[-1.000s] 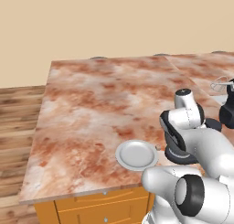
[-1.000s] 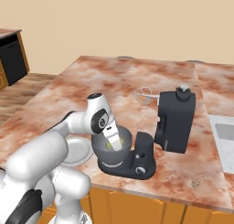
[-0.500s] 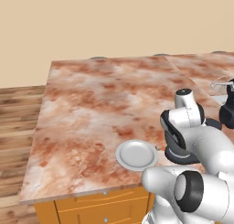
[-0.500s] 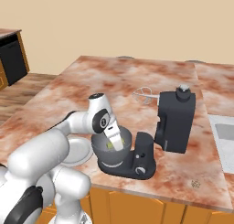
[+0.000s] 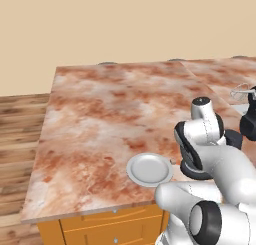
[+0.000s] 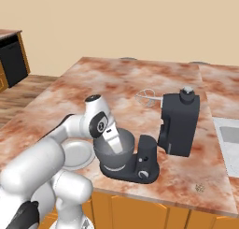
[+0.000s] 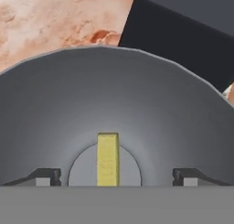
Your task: Add butter and sugar cubes to the stand mixer bowl and then turn on the stand mixer to begin making frosting.
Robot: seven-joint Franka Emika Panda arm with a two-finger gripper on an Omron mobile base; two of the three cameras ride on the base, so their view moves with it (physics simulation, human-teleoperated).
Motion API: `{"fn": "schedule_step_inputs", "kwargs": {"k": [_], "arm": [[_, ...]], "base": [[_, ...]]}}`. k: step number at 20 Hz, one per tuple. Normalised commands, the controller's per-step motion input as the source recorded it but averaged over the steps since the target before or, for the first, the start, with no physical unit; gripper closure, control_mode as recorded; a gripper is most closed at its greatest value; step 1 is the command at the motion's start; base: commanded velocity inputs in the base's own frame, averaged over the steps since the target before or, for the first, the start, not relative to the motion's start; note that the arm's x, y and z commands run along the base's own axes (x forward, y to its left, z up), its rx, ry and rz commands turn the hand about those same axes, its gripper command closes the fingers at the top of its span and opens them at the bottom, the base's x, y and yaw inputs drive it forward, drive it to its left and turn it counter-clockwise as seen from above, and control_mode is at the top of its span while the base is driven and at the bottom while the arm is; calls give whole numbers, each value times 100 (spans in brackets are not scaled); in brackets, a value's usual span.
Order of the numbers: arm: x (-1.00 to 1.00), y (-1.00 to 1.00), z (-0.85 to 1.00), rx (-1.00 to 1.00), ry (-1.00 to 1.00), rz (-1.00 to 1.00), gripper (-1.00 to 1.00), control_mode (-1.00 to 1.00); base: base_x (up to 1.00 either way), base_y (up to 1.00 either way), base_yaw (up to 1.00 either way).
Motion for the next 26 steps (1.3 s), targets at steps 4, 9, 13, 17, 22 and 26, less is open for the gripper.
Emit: {"fn": "schedule_step_inputs", "kwargs": {"k": [4, 9, 13, 17, 22, 26], "arm": [[-10, 32, 49, -3, -9, 0, -100, -100], [-1, 51, 41, -1, 0, 0, -100, -100], [0, 66, 29, 0, 0, 0, -100, -100], [0, 74, 14, 0, 0, -4, -100, -100], [0, 60, -3, -4, 0, -7, -100, -100], [0, 8, -20, -7, 0, -8, -100, -100]], "base": [[0, 0, 0], [0, 0, 0], [0, 0, 0], [0, 0, 0], [0, 0, 0], [0, 0, 0]]}}
